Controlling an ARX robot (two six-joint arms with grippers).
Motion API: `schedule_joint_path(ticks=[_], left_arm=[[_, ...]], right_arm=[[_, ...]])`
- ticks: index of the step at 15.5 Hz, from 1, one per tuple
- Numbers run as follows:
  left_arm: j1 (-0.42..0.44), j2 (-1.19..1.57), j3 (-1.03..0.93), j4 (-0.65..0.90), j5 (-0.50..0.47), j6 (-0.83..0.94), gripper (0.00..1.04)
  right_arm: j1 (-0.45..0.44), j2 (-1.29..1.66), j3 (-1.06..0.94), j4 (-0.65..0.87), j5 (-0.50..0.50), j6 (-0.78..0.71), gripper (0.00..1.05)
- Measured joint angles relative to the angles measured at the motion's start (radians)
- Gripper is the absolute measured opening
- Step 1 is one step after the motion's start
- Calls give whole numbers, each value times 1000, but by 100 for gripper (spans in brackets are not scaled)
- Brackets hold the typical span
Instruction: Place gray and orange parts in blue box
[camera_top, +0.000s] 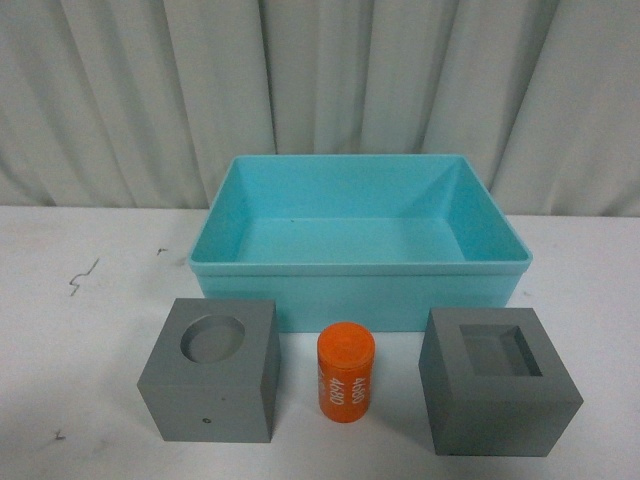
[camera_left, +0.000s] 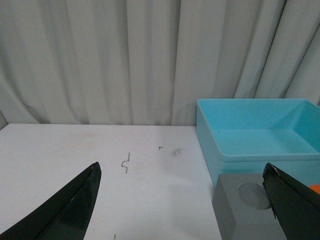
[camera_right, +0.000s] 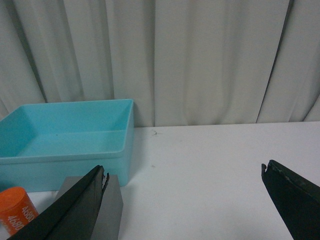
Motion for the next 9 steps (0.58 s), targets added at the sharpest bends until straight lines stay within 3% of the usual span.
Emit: schedule_joint_path(ticks=[9], left_arm=[[0,0,0,0,0,0,98]], right_arm=[[0,0,0,0,0,0,98]])
